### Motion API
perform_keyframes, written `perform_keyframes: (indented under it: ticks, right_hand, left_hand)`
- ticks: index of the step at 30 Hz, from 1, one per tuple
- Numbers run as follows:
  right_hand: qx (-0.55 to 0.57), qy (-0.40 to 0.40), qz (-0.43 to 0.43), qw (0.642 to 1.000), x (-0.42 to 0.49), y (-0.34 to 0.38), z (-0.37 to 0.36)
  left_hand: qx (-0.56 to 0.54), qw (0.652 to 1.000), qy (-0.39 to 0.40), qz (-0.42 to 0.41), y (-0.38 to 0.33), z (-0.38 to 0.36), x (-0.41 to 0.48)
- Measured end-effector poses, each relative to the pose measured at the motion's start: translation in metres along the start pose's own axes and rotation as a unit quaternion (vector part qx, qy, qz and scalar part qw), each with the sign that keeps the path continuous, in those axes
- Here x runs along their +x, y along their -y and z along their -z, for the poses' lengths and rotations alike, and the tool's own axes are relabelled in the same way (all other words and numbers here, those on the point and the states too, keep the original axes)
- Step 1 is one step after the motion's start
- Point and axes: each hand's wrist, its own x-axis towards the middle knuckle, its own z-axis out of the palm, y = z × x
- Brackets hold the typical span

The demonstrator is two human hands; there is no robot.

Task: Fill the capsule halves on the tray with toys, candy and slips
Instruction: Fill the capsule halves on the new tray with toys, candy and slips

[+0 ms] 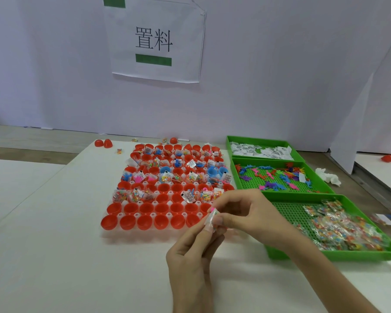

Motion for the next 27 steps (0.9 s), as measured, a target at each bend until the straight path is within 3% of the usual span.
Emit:
perform_keyframes:
  ticks: [8,17,22,27]
  right_hand:
    - [0.019,-0.043,0.026,0.999,0.0,-0.002,-0.002]
    - [0.084,0.002,0.014,0.996,0.0,-0.001,-0.001]
    - [-0.005,0.019,0.026,0.999,0.003,0.004,0.001]
    - [-0.101,0.085,0.024,0.991,0.024,0.021,0.002]
  left_hand:
    - [0.056,0.994,0.038,-0.088,0.005,-0.002,-0.002]
    - [0.076,0.989,0.016,-0.125,0.006,-0.001,-0.002]
    - [0.058,0.992,-0.009,-0.114,0.007,0.0,-0.001]
    - [0.026,0.99,-0.056,-0.124,0.003,0.0,-0.001]
